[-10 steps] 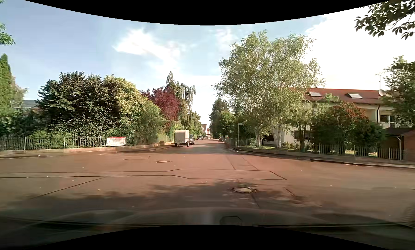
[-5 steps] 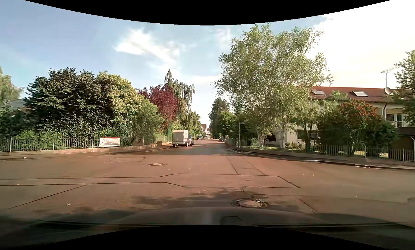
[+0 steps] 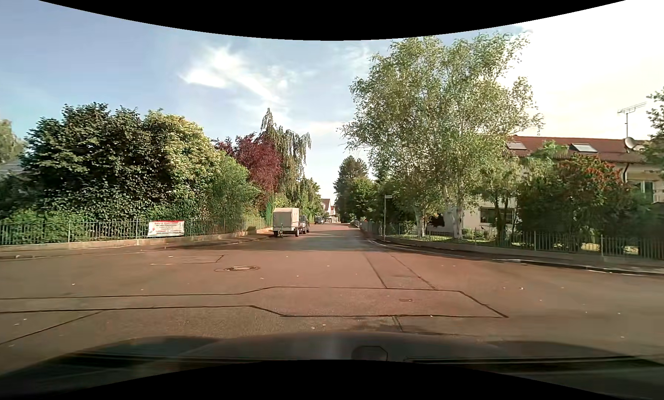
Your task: Follow the waypoints while adhering to traffic rules and regulations
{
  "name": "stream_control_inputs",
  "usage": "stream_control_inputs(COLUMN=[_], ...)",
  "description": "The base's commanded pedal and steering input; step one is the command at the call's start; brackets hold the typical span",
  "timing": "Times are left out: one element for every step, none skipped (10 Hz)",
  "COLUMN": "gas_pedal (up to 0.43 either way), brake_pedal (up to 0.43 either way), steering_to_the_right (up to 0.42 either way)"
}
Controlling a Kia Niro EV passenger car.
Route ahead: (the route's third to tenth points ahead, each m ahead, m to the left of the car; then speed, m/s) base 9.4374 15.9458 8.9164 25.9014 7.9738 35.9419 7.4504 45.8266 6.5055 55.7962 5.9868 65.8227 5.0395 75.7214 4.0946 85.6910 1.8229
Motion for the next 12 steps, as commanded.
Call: stream_control_inputs(gas_pedal=[0.000,0.000,0.000,0.000,0.000,0.000,0.000,0.000,0.000,0.000,0.000,0.000], brake_pedal=[0.000,0.000,0.000,0.000,0.000,0.000,0.000,0.000,0.000,0.000,0.000,0.000], steering_to_the_right=[-0.034,-0.045,-0.059,-0.071,-0.096,-0.131,-0.158,-0.186,-0.210,-0.239,-0.265,-0.290])
